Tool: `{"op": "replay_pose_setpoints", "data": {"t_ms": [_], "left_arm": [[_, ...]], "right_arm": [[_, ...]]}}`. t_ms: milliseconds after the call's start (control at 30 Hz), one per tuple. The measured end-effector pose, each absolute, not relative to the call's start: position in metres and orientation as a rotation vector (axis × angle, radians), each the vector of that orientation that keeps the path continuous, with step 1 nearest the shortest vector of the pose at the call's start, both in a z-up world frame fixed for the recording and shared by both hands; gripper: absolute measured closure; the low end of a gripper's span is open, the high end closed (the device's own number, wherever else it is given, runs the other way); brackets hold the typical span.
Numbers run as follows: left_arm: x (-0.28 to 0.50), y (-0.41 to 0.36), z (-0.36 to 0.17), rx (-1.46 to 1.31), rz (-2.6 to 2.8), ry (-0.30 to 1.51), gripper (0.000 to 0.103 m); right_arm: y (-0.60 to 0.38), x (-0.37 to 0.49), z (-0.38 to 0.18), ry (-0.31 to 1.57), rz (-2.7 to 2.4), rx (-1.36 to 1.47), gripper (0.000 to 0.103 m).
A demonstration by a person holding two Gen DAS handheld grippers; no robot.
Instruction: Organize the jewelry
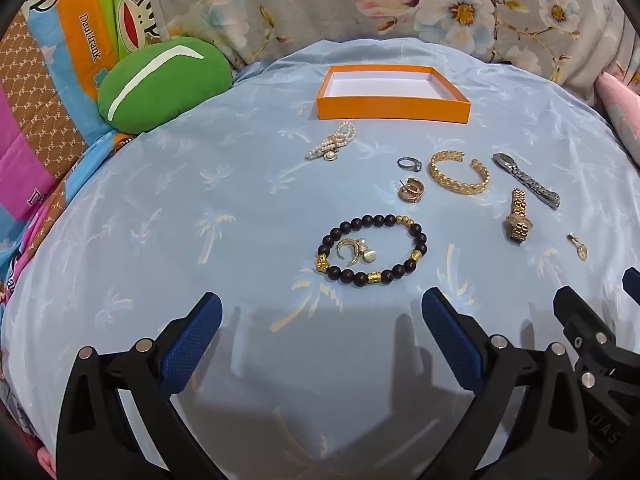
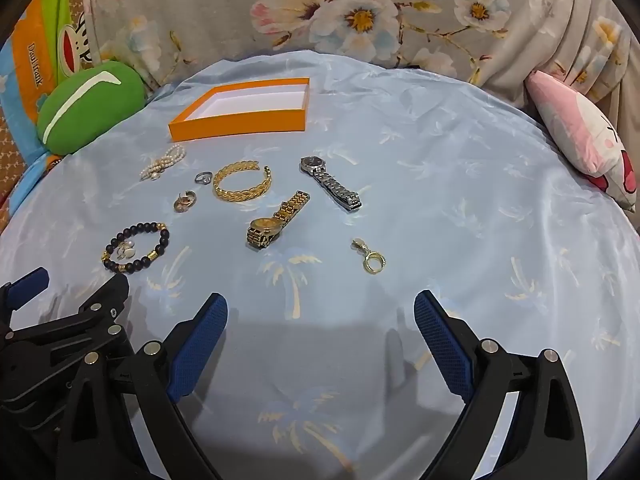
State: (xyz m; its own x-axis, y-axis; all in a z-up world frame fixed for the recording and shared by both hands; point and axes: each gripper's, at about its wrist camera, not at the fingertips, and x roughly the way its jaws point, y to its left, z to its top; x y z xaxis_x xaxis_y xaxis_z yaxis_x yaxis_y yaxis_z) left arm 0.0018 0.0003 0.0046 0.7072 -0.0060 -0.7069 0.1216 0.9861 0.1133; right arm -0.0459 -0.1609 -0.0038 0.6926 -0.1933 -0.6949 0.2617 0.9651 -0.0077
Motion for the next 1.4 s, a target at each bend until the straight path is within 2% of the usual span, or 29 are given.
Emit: {"op": "replay_pose_setpoints", "data": {"t_ms": [1400], "left_arm": [[0.0033, -0.0014, -0.0019, 0.153, -0.073, 0.784, 0.006]], "right_arm": [[-0.1603, -0.0452, -0.0045, 0.763, -0.262, 0.084, 0.01]]}}
